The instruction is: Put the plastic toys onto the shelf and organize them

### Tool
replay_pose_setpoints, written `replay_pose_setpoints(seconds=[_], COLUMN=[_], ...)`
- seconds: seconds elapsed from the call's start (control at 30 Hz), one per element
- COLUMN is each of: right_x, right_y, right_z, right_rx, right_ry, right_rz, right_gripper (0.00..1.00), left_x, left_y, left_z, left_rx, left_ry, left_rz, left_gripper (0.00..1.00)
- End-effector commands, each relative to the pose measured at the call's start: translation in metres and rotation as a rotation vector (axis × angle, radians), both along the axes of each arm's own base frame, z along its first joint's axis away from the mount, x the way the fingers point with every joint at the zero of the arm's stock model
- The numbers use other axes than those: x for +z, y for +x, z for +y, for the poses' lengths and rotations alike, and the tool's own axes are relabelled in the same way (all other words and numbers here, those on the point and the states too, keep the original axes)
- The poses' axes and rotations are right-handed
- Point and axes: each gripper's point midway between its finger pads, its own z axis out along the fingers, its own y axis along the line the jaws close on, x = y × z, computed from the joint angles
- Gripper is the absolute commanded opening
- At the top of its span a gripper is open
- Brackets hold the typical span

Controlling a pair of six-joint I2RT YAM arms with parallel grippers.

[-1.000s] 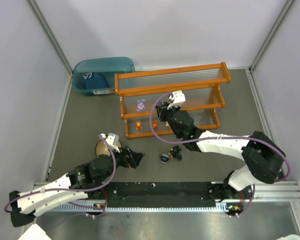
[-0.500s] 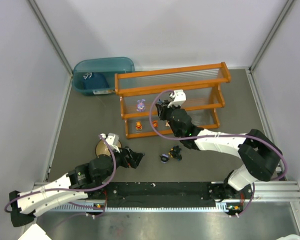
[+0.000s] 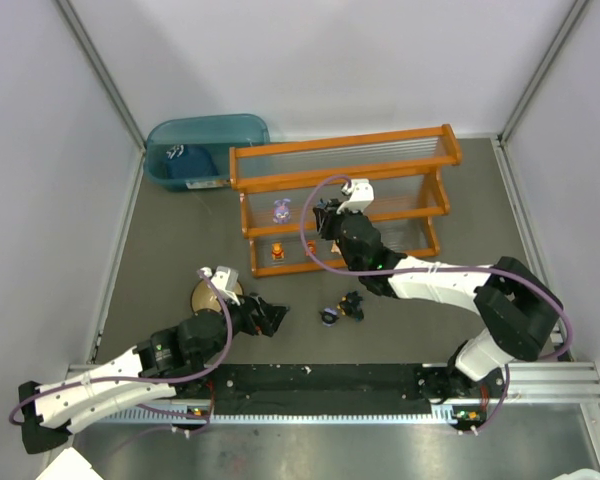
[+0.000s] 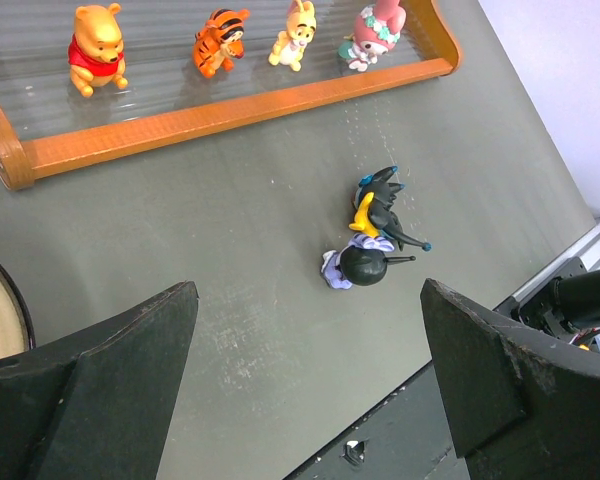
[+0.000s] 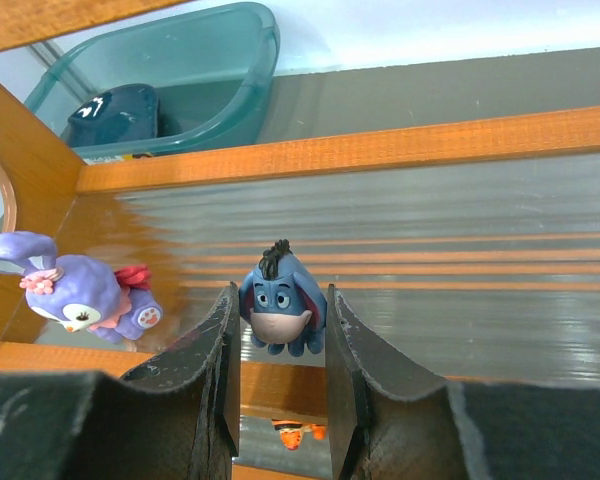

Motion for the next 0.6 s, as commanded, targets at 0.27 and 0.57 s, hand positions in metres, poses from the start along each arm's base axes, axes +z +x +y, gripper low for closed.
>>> replay_pose_setpoints(seconds=[0.27,0.57], right_x=[0.012,0.009], right_y=[0.010,0.008], right_z=[0.003,0.003], right_rx=[-0.024,-0.028], right_ry=[0.067,0.077], right_rz=[0.002,0.019], right_gripper=[0.18,0.30], left_x=[0.008,0.008], left_y=[0.003,0.003], left_z=[-0.002,-0.002], left_rx=[0.010,0.009], left_ry=[-0.039,-0.035], left_rz=[-0.029,-0.031], left_gripper=[0.99,0.99])
